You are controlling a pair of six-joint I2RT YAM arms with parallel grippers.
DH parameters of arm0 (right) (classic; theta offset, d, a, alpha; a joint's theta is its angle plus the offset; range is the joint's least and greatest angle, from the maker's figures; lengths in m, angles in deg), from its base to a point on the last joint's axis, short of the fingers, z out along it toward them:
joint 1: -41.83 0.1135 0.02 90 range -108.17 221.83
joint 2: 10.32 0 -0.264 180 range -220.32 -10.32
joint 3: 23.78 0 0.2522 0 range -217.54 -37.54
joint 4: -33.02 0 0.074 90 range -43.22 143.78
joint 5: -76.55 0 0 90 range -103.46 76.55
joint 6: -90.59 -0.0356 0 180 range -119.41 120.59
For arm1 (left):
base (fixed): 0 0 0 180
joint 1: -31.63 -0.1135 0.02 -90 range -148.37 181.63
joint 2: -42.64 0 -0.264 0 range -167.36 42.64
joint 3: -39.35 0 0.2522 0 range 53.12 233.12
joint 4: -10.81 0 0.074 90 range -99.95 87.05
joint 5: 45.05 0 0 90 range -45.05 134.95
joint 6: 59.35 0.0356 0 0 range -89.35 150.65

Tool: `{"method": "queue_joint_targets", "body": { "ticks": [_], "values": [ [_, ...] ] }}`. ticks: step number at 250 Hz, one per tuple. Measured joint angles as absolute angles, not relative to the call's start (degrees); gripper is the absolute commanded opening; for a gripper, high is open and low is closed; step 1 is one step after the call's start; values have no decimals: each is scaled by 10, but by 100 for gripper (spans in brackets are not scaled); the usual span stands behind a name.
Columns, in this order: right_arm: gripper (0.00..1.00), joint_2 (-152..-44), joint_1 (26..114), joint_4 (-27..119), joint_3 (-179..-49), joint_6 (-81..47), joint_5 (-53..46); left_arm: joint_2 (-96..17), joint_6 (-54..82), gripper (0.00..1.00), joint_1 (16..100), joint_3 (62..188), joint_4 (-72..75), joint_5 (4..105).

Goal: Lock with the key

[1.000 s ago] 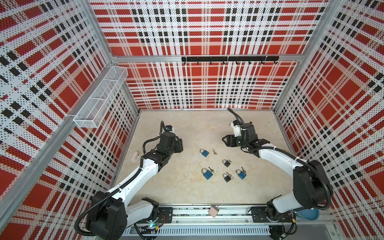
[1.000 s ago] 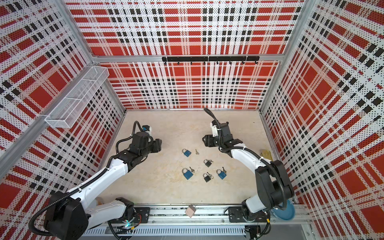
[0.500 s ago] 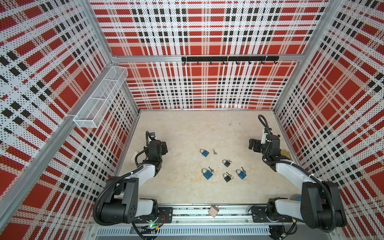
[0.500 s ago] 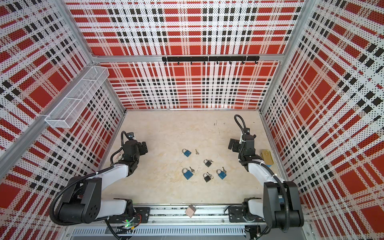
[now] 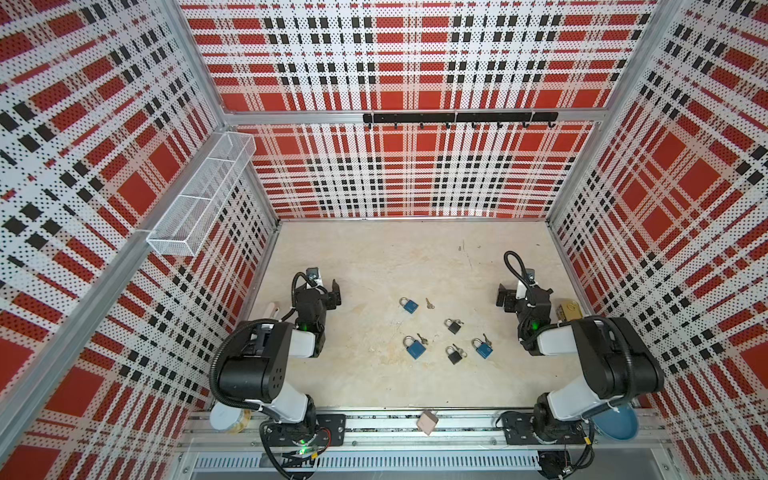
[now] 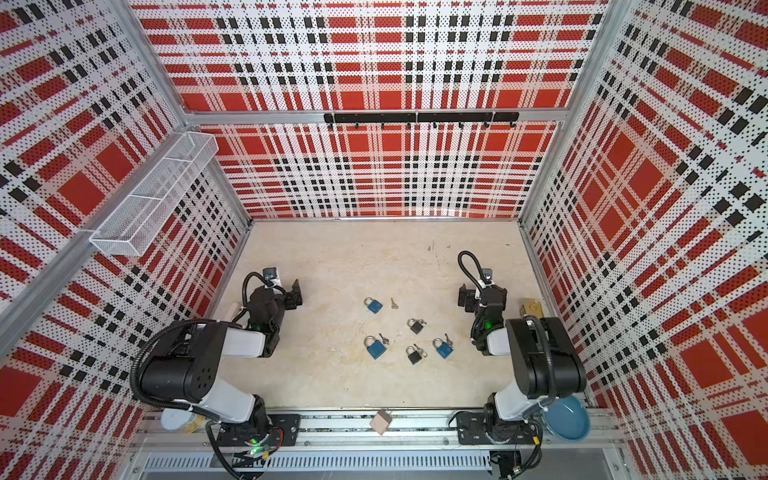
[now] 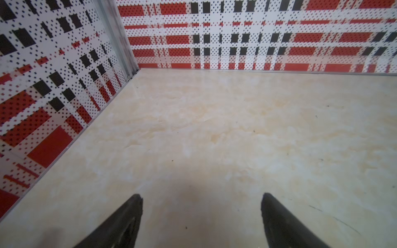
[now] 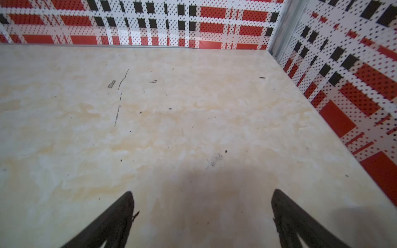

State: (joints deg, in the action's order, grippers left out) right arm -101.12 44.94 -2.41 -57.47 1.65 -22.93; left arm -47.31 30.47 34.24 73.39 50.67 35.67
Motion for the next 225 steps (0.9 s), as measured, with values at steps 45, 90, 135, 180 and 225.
{"method": "queue_joint_targets", "body": {
  "ticks": [45,90,135,180,225],
  "values": [
    [100,-1013,447,-37,-592,27,-204,-473,314,99,339,748,506,400],
    [100,-1013,446,-40,-594,28,-196,-473,316,99,339,748,506,413],
    [100,-1013,446,-40,-594,29,-192,-473,323,99,343,749,505,410],
    [100,-1013,446,-40,-594,30,-190,-473,325,99,346,750,505,402],
    [100,-1013,446,-40,-594,30,-190,-473,328,99,348,751,503,400]
  ]
}}
